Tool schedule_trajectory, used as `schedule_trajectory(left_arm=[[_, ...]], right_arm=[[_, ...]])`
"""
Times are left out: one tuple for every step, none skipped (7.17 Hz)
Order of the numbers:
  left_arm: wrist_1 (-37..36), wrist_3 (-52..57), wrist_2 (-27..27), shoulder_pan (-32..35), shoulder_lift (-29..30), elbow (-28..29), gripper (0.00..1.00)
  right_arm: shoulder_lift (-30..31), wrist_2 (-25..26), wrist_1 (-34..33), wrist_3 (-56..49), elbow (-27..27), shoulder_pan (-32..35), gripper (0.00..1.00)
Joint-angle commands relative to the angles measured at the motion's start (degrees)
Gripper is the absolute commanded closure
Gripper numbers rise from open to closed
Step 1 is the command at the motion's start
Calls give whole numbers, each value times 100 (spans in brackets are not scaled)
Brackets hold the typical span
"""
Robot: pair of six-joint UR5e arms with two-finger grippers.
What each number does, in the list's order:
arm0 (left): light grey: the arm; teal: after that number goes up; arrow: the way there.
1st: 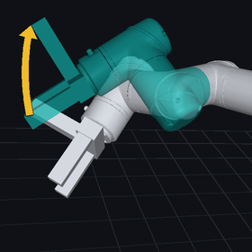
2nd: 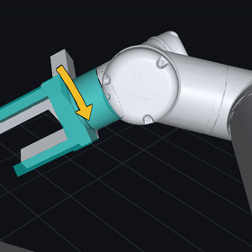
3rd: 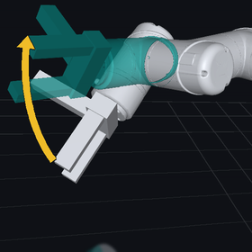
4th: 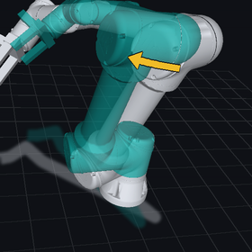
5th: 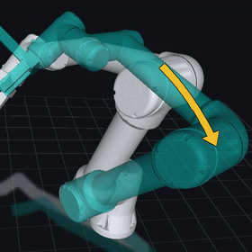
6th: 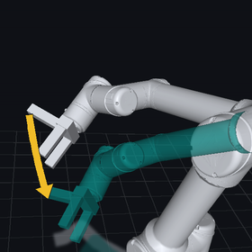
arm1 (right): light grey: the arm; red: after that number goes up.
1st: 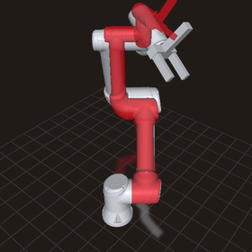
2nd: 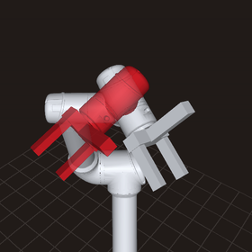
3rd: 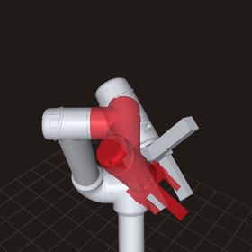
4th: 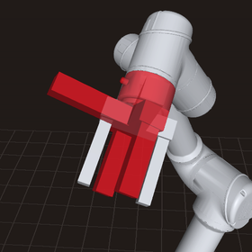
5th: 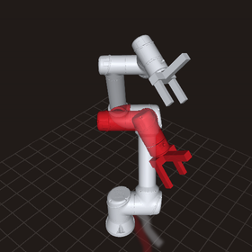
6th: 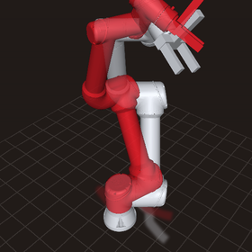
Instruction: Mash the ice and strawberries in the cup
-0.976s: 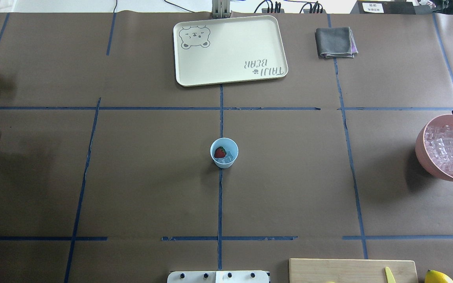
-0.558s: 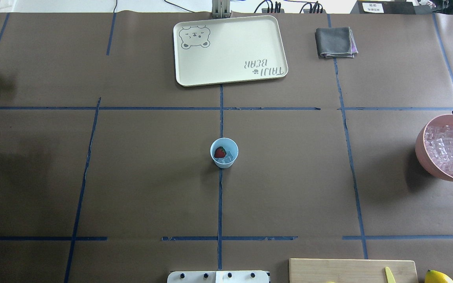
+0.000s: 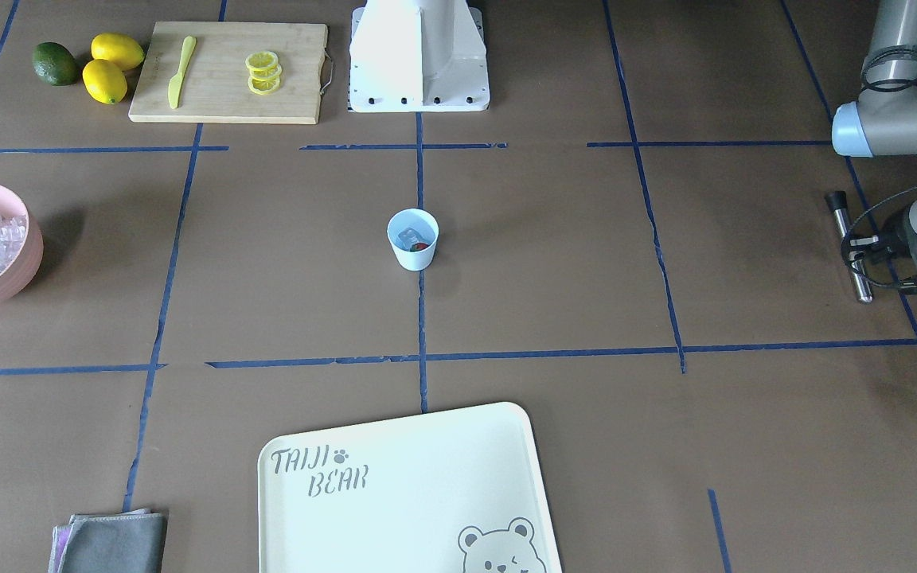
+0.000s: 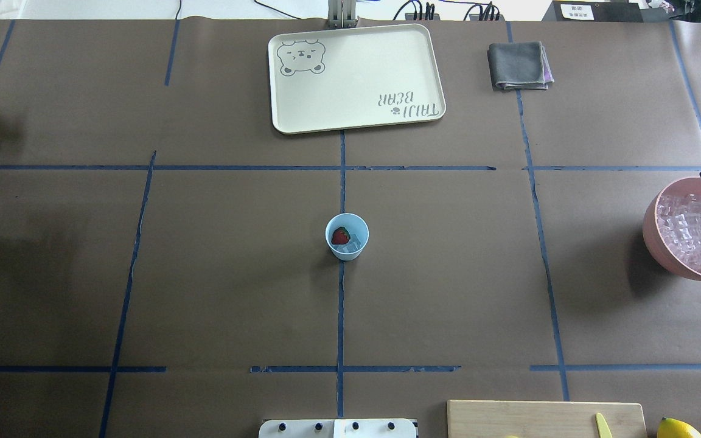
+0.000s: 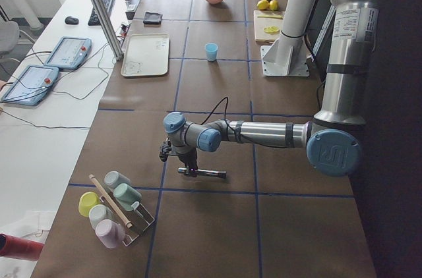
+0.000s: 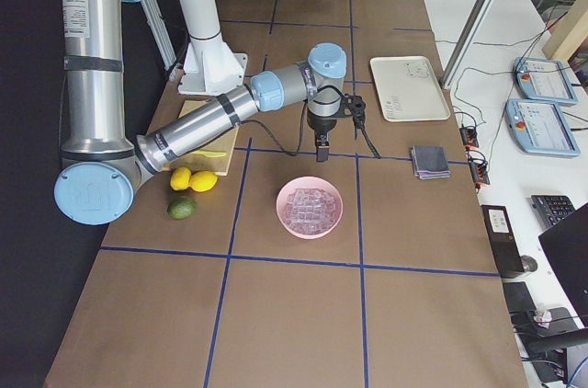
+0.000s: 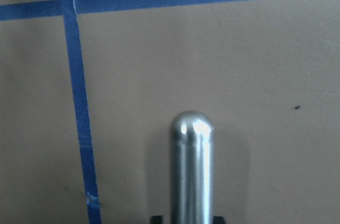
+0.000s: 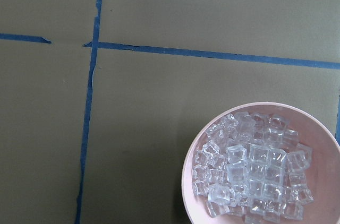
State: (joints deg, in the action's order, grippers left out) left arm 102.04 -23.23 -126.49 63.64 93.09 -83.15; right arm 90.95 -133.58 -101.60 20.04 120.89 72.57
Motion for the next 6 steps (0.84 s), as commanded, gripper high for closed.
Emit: schedule_trajectory(left_arm=[[0,-6,-25,0,8,-25,18],[-9,2,-34,8,8,-165,0],[-44,202,-60,52,-97,-662,0],[-113,518,-260,235,-376,-1302,0],[-184,782,-671,829,-440,-1457,0],[-359,1542,-1110,1383,-440,-1458,0]], right_arm=[[2,-1,0,0,5,2,0],[2,-1,-9,-9,-12,2,0],[2,-1,-26,-35,-39,72,0],[28,16,-35,-105,-135,212,0],[63,34,-44,-297,-223,309,0],[98,34,-44,-890,-485,528,0]])
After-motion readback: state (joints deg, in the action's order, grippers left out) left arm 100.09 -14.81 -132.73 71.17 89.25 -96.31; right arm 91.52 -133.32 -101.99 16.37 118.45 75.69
